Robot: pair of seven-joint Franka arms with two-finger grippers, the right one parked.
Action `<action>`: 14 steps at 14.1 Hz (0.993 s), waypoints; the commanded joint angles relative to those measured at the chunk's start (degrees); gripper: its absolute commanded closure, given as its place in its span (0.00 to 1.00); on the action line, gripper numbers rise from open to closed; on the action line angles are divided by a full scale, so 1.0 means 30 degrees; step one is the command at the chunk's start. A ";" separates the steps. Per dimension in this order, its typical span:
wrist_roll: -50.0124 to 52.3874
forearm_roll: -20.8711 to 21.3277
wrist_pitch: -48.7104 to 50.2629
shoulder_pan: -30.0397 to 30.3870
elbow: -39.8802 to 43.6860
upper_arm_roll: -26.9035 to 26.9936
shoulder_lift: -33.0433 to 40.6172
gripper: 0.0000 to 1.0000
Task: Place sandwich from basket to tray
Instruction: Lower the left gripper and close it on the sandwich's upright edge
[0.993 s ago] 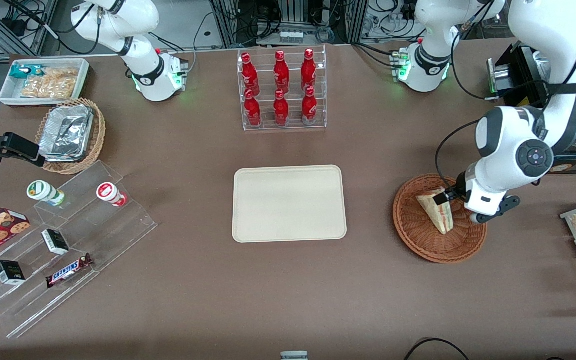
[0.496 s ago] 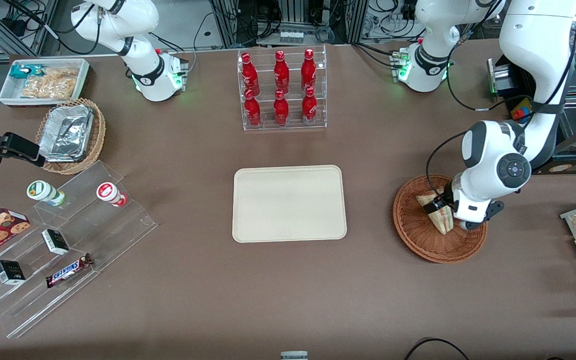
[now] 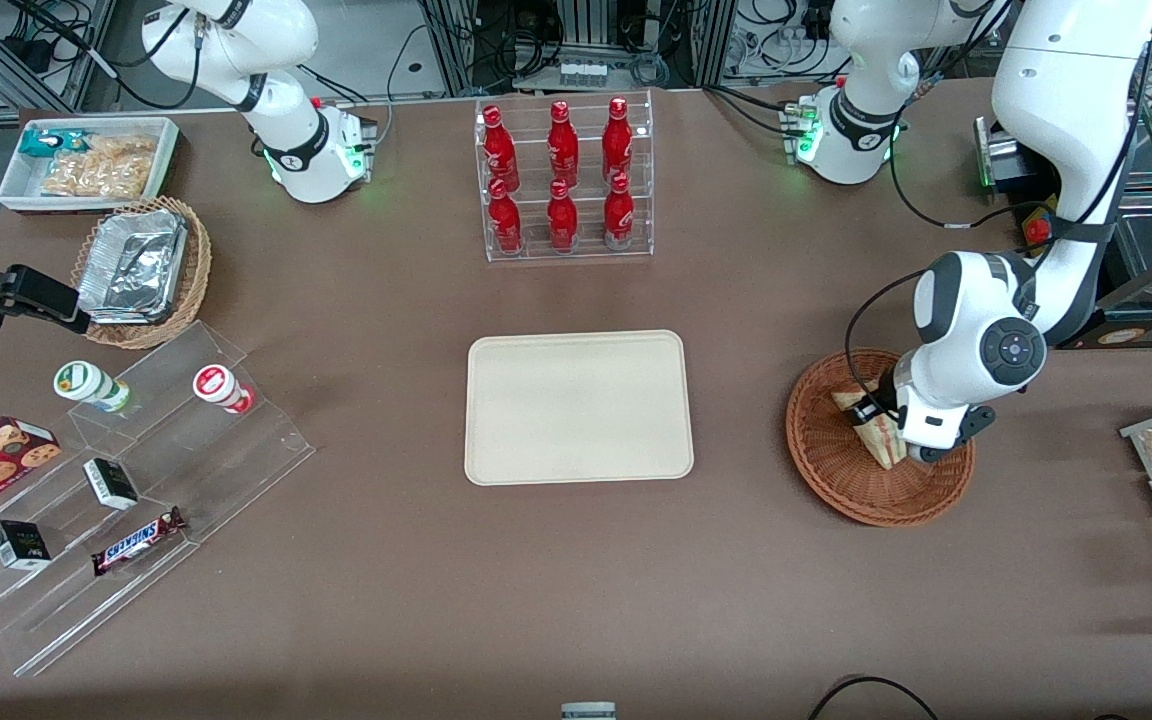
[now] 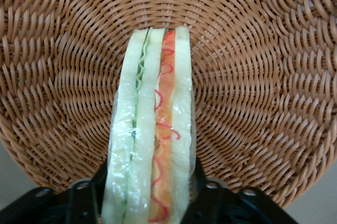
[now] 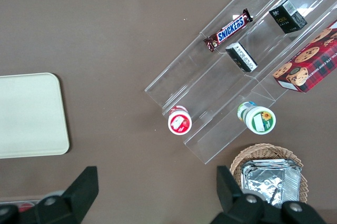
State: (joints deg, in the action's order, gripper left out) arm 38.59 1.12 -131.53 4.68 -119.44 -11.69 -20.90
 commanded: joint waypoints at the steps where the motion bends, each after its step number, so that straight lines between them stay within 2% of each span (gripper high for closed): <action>1: 0.0115 0.0038 -0.0280 -0.0094 -0.0118 0.0031 0.0170 0.92; 7: -0.0003 0.0390 0.0129 -0.0064 0.1489 0.0002 0.0434 0.94; 10: -0.1552 0.0361 0.3430 -0.0094 0.3275 -0.0057 0.0550 0.93; 14: -0.1469 0.0331 0.4582 -0.0852 0.3867 -0.0992 0.0991 0.92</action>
State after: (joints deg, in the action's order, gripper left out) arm 34.06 1.46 -119.69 4.21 -108.11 -13.53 -19.15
